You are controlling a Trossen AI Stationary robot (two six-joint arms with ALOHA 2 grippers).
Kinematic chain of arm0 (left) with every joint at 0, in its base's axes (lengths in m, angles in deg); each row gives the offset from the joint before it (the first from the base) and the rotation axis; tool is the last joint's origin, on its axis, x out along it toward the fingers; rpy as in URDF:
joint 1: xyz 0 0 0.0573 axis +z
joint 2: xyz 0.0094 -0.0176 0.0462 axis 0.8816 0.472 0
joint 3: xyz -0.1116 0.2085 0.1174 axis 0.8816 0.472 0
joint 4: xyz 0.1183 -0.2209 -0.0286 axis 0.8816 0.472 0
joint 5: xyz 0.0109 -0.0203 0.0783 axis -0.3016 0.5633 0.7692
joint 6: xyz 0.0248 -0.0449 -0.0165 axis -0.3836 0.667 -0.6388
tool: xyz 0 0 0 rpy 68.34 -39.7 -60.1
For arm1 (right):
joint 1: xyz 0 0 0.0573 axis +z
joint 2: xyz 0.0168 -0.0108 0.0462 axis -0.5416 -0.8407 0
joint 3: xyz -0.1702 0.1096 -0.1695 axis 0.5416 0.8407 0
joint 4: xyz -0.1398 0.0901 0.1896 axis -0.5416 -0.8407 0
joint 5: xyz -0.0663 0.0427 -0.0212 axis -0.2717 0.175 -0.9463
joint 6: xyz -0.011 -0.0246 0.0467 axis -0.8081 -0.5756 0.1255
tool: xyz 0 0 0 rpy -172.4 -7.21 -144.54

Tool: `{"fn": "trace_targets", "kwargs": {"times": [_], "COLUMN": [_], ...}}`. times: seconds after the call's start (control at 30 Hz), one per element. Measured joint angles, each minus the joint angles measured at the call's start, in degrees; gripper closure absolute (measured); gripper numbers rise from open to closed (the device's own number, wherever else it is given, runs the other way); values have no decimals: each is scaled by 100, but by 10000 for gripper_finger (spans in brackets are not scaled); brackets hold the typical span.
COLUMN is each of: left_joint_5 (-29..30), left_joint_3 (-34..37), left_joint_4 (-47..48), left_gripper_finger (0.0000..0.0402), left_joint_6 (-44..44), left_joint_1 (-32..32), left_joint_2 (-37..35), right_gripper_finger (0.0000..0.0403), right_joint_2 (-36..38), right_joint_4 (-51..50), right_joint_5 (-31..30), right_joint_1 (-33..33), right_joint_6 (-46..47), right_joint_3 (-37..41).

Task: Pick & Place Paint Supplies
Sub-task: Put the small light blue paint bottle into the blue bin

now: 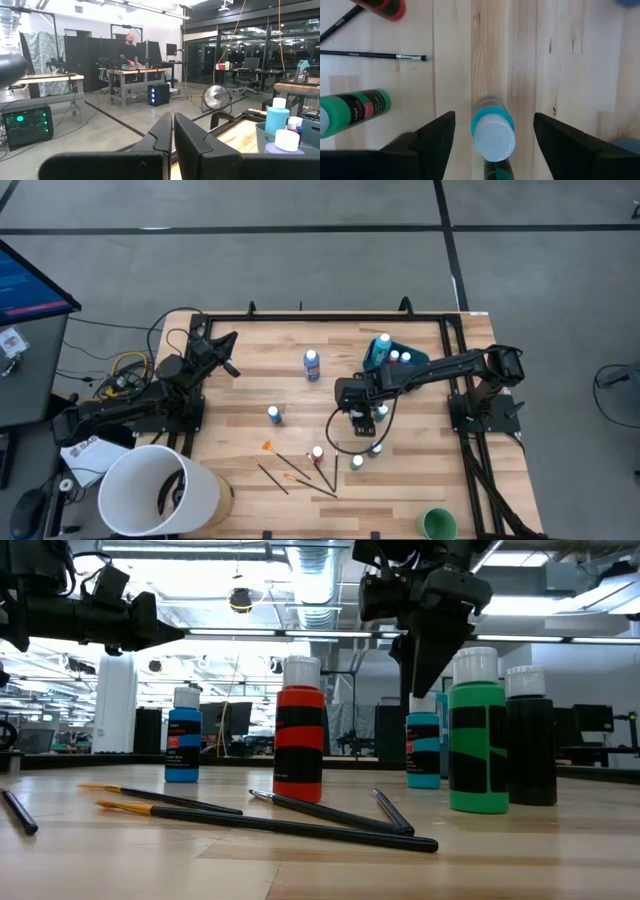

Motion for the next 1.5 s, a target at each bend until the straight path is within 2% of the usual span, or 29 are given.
{"fn": "trace_targets", "kwargs": {"times": [0.23,0.67,0.8,1.13,1.3,1.5], "left_joint_5": [-9,-17,-15,10,7,5], "left_joint_3": [-2,1,0,0,0,-2], "left_joint_4": [0,0,0,0,0,-2], "left_gripper_finger": [394,394,394,394,394,394], "left_joint_6": [0,2,2,2,-1,1], "left_joint_1": [-1,0,-1,0,-2,0], "left_joint_2": [0,1,1,2,1,1], "right_gripper_finger": [190,244,242,196,199,221], "right_joint_2": [0,0,0,9,4,4], "right_joint_4": [-114,-61,-59,133,245,209], "right_joint_5": [2,1,2,2,2,2], "right_joint_1": [2,16,22,22,20,20], "right_joint_6": [93,86,86,60,86,41], "right_joint_3": [44,44,44,107,224,221]}}
